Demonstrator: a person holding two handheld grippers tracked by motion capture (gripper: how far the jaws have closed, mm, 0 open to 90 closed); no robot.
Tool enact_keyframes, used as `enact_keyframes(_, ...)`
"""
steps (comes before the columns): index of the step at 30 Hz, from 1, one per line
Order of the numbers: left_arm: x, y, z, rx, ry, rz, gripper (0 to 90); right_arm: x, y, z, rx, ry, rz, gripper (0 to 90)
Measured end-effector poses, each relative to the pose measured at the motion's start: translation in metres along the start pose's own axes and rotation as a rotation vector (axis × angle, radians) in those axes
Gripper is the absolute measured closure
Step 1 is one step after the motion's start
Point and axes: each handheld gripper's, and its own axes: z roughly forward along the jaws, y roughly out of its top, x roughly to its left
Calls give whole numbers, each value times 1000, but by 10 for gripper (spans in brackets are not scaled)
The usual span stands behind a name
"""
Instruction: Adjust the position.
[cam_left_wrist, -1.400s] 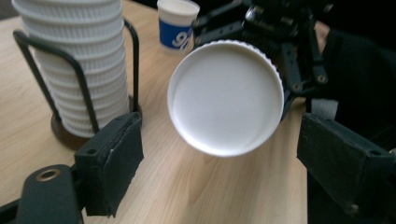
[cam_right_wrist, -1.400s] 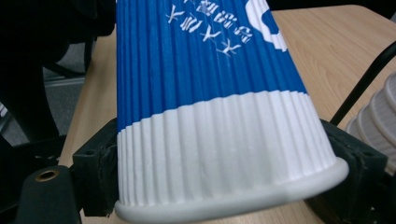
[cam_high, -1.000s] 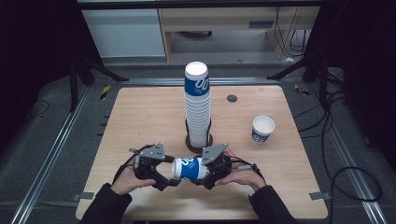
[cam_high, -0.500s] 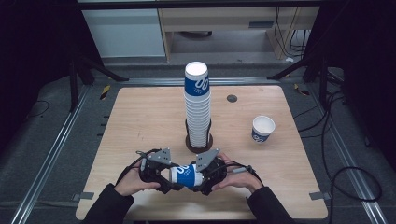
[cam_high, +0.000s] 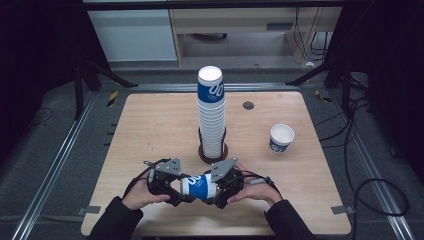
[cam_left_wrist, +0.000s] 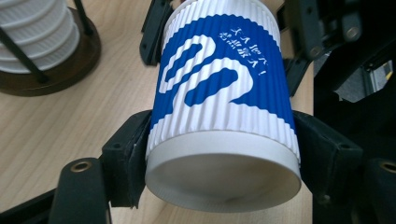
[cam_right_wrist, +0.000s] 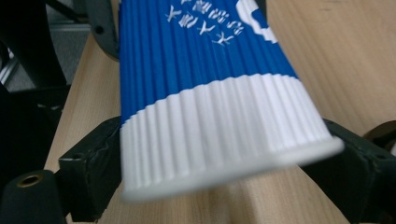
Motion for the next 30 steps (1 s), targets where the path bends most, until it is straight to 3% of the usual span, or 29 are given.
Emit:
enact_keyframes(11, 14, -8, -20, -84, 56, -53, 262, -15, 1, -37, -181, -88, 99, 80)
enact_keyframes(19, 22, -13, -27, -174, 72, -88, 262, -19, -1, -43, -199, -111, 134, 73)
enact_keyframes(24, 21, -12, -30, -234, 55, -88, 262, -20, -1, -45, -206, -104, 150, 71)
enact_keyframes(30, 15, -9, -27, -272, 38, -72, 262, -20, -1, -47, -242, -88, 165, 74)
